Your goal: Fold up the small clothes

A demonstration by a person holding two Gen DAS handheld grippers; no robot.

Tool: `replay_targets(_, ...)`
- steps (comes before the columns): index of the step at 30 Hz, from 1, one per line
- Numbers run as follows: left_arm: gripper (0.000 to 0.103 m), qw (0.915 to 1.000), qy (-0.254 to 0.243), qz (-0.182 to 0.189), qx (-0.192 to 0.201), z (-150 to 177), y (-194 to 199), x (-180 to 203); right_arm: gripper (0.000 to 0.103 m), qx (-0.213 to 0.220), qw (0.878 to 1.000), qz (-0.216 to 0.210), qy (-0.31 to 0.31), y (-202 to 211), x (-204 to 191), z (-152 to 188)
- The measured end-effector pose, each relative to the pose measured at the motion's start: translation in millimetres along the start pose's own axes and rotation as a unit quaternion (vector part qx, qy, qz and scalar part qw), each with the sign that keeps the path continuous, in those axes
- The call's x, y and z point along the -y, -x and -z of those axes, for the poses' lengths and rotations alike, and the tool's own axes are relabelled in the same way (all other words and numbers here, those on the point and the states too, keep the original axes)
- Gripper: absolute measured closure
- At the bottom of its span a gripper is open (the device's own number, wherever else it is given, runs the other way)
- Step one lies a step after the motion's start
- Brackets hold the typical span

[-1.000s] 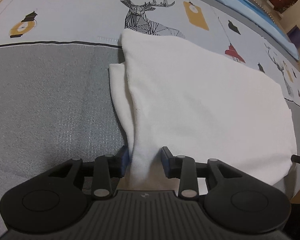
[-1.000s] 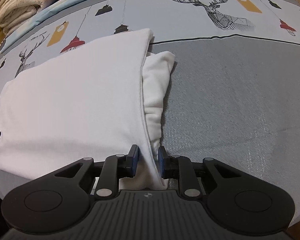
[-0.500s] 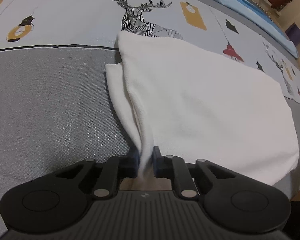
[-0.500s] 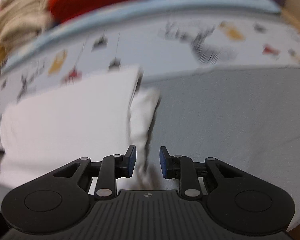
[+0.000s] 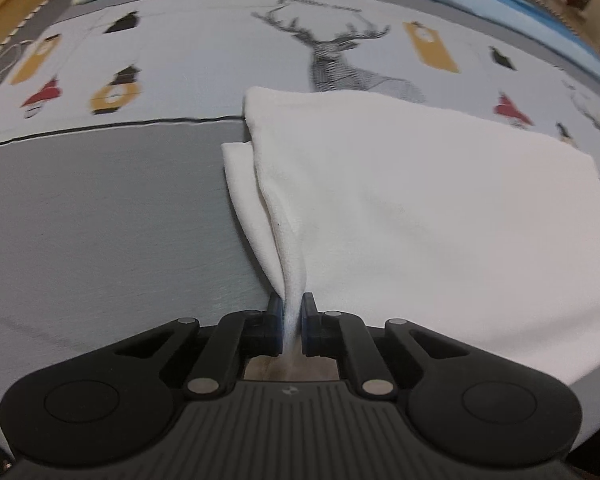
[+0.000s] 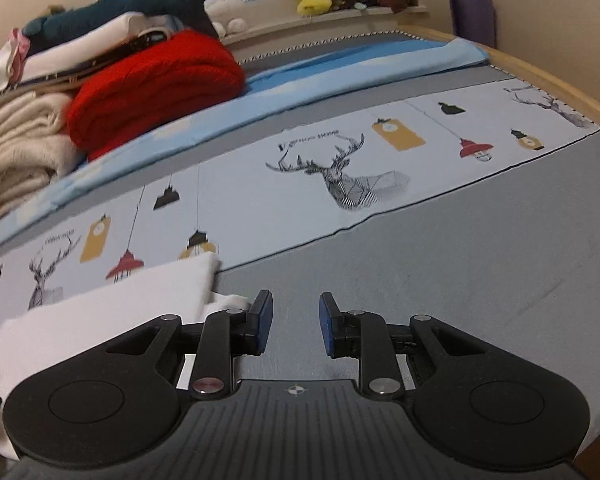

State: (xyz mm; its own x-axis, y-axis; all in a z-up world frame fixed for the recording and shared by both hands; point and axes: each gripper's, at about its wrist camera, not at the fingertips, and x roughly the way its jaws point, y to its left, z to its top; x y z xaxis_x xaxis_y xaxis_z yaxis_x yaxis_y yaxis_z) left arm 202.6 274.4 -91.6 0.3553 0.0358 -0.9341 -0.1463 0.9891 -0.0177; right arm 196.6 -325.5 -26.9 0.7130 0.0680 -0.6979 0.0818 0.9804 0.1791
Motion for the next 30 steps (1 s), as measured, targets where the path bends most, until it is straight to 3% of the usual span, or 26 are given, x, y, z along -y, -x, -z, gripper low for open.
replay_targets(8, 0.091, 0.9997, -0.016, -0.013, -0.01, -3, -6, 4, 0.078, -0.006, 1.0, 0.002, -0.002, -3, -3, 4)
replay_targets(11, 0.074, 0.9997, -0.006, -0.019, -0.013, -5, -9, 2, 0.078, -0.006, 1.0, 0.001, 0.001, -3, -3, 3)
replay_targets(13, 0.069, 0.9997, 0.0, -0.016, -0.016, -6, -12, -1, 0.078, -0.008, 1.0, 0.002, 0.002, -4, -1, 3)
replay_targets(20, 0.07, 0.9983, 0.046, 0.023, -0.028, -7, -21, -17, 0.078, -0.011, 1.0, 0.003, -0.001, -7, 0, 2)
replay_targets(22, 0.079, 0.998, 0.048, 0.032, -0.027, -7, -21, -16, 0.078, -0.013, 1.0, 0.002, 0.002, -8, 0, 2)
replay_targets(30, 0.086, 0.9987, 0.035, 0.03, -0.019, -7, -18, -10, 0.078, -0.015, 1.0, 0.001, 0.013, -9, -4, 3)
